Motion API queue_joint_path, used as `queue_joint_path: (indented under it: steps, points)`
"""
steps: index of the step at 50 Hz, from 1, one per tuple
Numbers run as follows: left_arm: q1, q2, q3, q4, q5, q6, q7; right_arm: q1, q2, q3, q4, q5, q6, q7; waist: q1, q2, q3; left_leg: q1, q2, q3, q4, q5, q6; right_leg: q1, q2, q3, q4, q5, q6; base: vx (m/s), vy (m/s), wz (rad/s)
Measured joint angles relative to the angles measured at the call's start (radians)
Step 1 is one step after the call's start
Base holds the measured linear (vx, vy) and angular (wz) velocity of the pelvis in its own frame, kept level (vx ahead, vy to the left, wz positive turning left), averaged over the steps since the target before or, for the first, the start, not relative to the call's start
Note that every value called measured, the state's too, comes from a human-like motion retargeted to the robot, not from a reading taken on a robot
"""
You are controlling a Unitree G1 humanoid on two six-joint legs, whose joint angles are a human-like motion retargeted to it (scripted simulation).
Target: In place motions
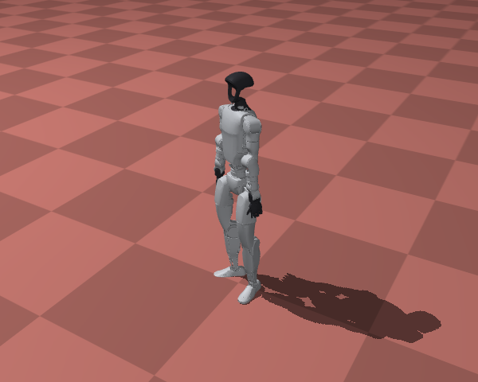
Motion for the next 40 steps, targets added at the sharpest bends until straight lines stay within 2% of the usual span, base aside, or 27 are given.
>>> queue_joint_path:
  steps: [40]
  points:
    - [-0.001, 0.001, 0.004, 0.002, -0.002, 0.000, -0.002, 0.000, 0.000, -0.002, 0.002, -0.006, -0.001, 0.004, -0.004, 0.001, 0.000, 0.001, 0.001, 0.003, 0.000, -0.001, 0.000, -0.002, -0.001, 0.002, 0.001, 0.002, 0.001, 0.00, 0.00, 0.00]
